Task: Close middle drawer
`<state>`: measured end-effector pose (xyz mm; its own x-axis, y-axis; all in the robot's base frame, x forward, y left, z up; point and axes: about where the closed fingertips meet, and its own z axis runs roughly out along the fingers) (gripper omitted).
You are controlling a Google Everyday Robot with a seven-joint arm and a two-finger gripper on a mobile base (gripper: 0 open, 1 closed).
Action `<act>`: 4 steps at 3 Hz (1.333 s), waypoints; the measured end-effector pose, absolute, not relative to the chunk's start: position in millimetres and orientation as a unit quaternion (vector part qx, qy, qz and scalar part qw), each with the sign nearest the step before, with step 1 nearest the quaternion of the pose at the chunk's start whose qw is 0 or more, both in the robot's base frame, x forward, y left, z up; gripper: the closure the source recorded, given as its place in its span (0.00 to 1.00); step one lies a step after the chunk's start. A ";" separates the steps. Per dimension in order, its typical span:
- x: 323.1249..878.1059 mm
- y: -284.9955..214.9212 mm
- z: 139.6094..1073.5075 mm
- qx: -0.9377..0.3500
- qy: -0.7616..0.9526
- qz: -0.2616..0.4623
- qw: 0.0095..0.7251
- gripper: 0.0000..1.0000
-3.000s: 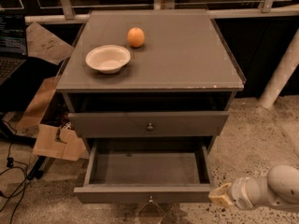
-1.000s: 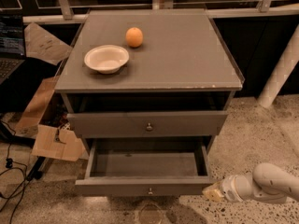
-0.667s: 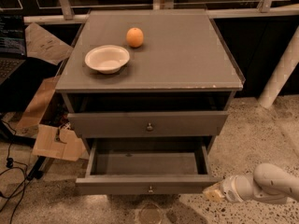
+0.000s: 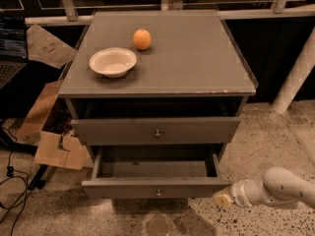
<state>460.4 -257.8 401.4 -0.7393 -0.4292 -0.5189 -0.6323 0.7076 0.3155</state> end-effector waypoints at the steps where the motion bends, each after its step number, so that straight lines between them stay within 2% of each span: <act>1: 492.0 -258.5 406.2 -0.291 0.906 0.219 0.214 1.00; 2: 492.0 -258.4 406.2 -0.291 0.906 0.219 0.214 1.00; 4: 527.6 -245.0 398.5 -0.318 0.894 0.222 0.224 1.00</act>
Offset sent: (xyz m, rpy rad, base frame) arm 0.0322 0.0000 0.0046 -0.0397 -0.0196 -0.0214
